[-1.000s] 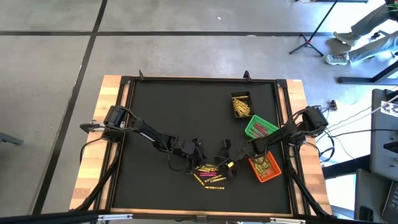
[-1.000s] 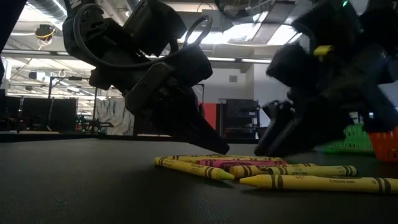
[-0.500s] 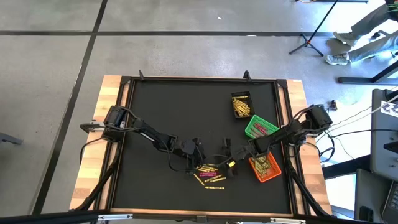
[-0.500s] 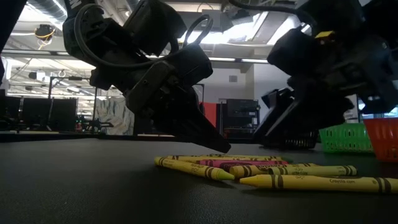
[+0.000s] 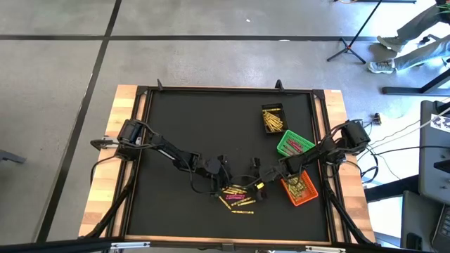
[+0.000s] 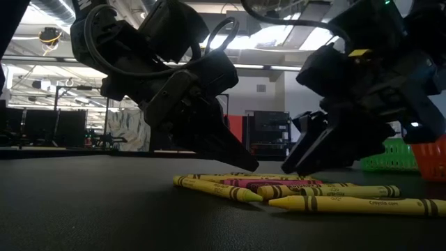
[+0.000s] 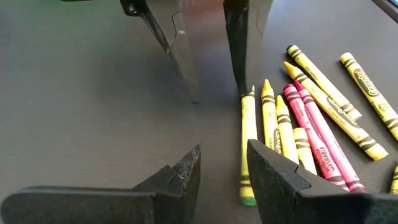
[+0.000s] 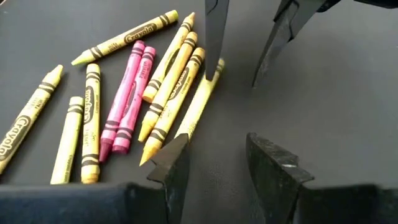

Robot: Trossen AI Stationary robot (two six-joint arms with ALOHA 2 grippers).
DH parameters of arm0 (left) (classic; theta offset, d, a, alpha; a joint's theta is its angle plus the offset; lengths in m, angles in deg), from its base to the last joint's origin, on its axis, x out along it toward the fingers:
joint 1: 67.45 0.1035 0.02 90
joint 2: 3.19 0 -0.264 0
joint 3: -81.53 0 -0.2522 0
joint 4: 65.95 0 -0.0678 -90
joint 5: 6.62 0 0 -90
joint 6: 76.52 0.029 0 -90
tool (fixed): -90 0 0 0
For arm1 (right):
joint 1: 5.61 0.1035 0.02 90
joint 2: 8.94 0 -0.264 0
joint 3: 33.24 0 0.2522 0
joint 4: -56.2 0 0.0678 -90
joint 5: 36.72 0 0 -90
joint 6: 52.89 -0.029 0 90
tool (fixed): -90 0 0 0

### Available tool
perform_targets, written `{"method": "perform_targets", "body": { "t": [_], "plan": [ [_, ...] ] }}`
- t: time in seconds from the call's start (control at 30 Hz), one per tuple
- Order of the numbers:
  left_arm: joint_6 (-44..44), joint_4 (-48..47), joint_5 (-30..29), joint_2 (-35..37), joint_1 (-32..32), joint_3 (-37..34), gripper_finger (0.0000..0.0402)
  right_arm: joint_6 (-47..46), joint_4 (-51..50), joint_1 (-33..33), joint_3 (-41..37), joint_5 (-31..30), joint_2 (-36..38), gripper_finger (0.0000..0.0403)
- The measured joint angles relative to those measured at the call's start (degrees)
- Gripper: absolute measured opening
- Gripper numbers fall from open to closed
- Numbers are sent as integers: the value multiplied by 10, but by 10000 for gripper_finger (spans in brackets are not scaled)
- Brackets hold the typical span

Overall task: Sort crayons
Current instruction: Put the green crayon into the orange basket

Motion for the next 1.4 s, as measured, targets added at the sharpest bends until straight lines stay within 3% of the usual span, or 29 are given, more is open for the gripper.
{"method": "perform_targets", "body": {
  "t": [0.27,1.13,1.4],
  "plan": [
    [0,0,-1,0,0,0,114,16,1,1,12,17,36,158],
    [-1,0,-2,0,0,0,114,10,-30,19,14,-8,1,158],
    [-1,0,-3,0,0,0,114,40,-70,19,14,-82,16,158]
  ]
}}
